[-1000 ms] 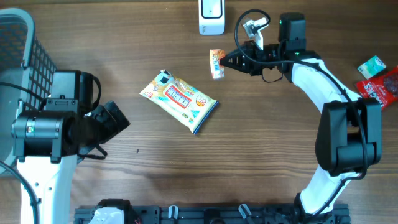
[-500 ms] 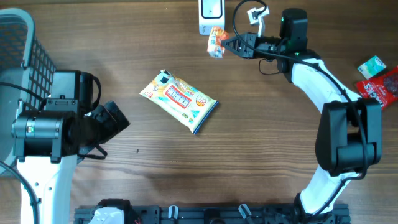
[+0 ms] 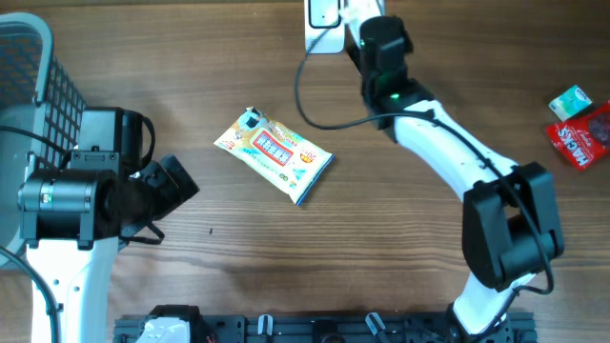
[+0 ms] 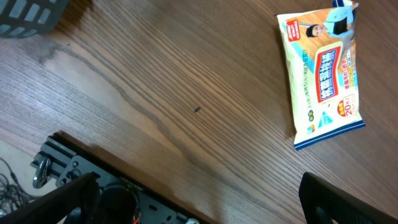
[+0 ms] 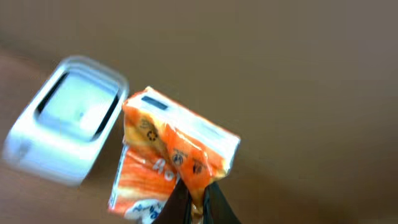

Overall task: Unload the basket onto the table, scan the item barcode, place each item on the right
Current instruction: 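Hold the orange tissue pack in front of the scanner window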

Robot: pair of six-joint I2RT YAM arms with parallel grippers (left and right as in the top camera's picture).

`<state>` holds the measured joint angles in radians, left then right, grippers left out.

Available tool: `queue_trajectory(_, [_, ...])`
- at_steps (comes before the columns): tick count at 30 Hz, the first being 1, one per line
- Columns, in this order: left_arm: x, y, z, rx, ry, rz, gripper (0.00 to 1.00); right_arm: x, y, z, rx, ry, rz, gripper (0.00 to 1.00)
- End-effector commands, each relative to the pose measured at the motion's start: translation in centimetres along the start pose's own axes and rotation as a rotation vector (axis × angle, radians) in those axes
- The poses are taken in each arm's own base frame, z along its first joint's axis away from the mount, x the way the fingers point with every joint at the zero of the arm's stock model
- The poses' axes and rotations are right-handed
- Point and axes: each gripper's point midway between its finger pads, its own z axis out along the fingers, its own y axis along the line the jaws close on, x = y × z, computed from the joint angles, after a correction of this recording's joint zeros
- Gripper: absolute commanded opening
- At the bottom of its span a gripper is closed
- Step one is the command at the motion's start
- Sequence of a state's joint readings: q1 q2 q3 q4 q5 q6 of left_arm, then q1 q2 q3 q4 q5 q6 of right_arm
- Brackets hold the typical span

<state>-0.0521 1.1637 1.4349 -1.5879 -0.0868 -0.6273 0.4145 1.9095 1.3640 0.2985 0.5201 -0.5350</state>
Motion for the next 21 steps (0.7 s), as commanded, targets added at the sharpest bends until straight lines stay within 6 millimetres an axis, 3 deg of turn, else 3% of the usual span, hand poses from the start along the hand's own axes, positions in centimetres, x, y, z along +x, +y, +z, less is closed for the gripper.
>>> queue_trajectory(1, [-0.1,0.0,0.0,-0.001,0.0,-0.018,1.0,-0.7,-0.8,1.3,0.112,-0.044,-0.183,0.05])
queue_trajectory(6, [-0.1,0.0,0.0,-0.001,0.0,-0.018,1.0,-2.5,5.7,1.9,-0.142,-0.249,-0.199,0.04])
queue_trajectory(10, [-0.1,0.0,0.0,-0.001,0.0,-0.018,1.0,-3.4,7.9,2.2,-0.105,-0.365,-0.364,0.04])
queue_trajectory(13, [-0.1,0.0,0.0,-0.001,0.0,-0.018,1.0,-0.9,12.7,2.9,-0.141,-0.413,-0.733,0.04])
queue_trajectory(16, [-0.1,0.0,0.0,-0.001,0.0,-0.018,1.0,2.2,15.6,4.3,-0.115,-0.428,-0.948,0.04])
queue_trajectory(21, [-0.1,0.0,0.0,-0.001,0.0,-0.018,1.0,3.8,16.8,5.0,-0.099,-0.433,-0.96,0.04])
